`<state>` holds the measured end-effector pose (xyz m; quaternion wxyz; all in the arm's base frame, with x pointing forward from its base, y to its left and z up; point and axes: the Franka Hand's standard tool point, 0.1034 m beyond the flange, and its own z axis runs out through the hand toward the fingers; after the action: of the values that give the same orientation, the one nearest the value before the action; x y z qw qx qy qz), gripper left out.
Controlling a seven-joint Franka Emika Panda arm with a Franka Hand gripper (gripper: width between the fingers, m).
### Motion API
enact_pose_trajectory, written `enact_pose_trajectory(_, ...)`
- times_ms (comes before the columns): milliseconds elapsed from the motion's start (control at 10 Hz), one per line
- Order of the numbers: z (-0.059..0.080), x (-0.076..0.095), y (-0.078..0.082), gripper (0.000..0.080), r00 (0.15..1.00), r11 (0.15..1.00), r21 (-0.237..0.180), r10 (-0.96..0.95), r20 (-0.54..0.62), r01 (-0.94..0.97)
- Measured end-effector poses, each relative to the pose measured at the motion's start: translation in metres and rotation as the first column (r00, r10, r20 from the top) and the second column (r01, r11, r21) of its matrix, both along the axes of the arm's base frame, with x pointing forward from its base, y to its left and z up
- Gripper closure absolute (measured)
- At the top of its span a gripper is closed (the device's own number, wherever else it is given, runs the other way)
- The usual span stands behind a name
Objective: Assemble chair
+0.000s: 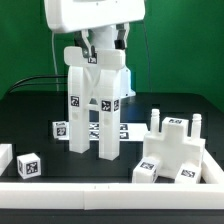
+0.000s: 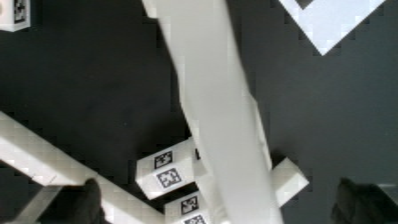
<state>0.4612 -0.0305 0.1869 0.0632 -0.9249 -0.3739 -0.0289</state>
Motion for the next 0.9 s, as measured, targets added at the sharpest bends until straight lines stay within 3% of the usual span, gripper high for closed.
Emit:
enact_pose_trajectory(200,-0.006,-0.001,-0.001,0.0150,1.000,1.000,0.004,0.016,-0.007,-0.016)
enact_pose_trajectory(400,-0.007,-0.002,-0.001,0.0413,1.000,1.000,0.004,0.016,-0.008,-0.016)
enact_pose_trajectory(500,-0.007,-0.002,-0.001,0.0413,1.000,1.000,0.004,0.006,-0.010,-0.006)
enact_pose_trajectory(600,-0.007,-0.001,-0.002,0.0591,1.000,1.000,0.003,-0.024,-0.012,0.024)
enact_pose_trajectory(700,-0.006,0.000,-0.007,0.0685,0.998,0.998,0.003,-0.068,-0.011,0.068)
enact_pose_trajectory(900,-0.004,0.004,-0.020,0.0685,0.931,0.931,0.019,-0.365,-0.030,0.365)
